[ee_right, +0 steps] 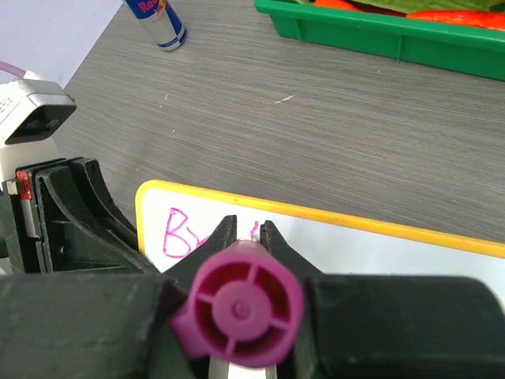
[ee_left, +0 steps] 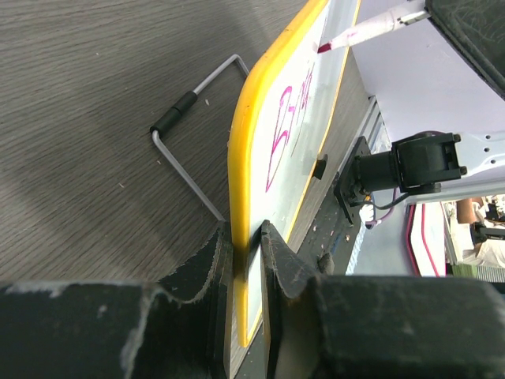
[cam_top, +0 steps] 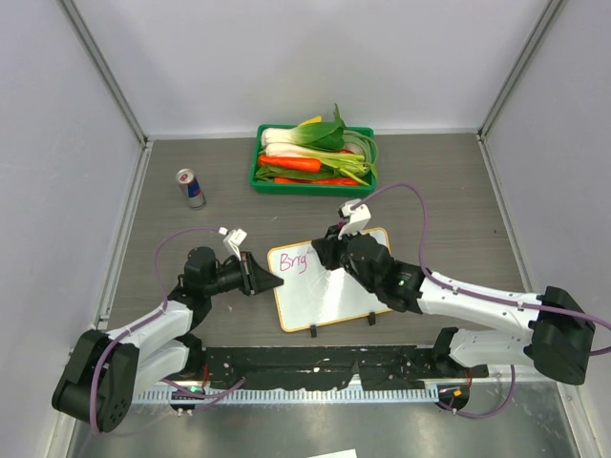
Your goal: Write a sentence on the whiteboard
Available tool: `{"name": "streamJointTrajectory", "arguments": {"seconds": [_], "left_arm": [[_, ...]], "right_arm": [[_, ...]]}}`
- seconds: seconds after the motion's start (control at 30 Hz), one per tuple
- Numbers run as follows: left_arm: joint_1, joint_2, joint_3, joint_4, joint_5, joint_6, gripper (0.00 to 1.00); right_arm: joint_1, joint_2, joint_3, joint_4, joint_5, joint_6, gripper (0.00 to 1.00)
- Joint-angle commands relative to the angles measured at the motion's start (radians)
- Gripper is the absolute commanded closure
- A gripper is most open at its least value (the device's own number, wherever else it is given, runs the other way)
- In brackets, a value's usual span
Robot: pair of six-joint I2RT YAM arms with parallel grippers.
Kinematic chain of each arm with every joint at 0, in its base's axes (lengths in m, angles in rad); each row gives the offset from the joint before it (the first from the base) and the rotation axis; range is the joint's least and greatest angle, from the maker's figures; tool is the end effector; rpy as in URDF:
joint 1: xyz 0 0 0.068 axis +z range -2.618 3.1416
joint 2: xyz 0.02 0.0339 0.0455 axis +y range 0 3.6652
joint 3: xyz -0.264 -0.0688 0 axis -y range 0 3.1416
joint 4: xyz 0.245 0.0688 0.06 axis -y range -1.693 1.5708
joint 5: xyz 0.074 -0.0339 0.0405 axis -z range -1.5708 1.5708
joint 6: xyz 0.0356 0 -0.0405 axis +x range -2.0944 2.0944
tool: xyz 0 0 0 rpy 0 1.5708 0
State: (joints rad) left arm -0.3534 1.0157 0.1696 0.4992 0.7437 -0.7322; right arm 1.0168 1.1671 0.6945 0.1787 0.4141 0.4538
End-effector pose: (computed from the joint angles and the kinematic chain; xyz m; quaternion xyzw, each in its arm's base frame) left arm 0.1628 -0.0857 0.1601 0.0614 0.7882 -0.5311 0.3047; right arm 0.1510 0.2168 0.2673 -0.1006 0.7890 0.2688 0.5433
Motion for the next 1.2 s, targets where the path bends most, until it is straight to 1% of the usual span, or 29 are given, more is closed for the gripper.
{"name": "streamJointTrajectory", "arguments": {"seconds": [0.0,0.43,0.87,1.17], "left_arm": [[-0.009,-0.005,-0.002,-0.004,-0.001,0.027,1.0],[-0.009,-0.003,-0.001,-0.002,-0.004,0.027,1.0],[-0.009,-0.002,-0.002,-0.002,-0.004,0.027,1.0],[-0.009,-0.005,-0.002,-0.002,-0.003,0.025,1.0]], "right_arm": [[-0.004,-0.015,-0.032,-0.008,-0.004,0.014,0.99],[-0.004,-0.03,-0.087,-0.008,-0.064,0.057,0.99],[-0.004,-0.046,-0.047,0.018,0.032,0.04,0.98],[-0.006,-0.037,-0.033,0.024,0.065,0.031,0.99]]}}
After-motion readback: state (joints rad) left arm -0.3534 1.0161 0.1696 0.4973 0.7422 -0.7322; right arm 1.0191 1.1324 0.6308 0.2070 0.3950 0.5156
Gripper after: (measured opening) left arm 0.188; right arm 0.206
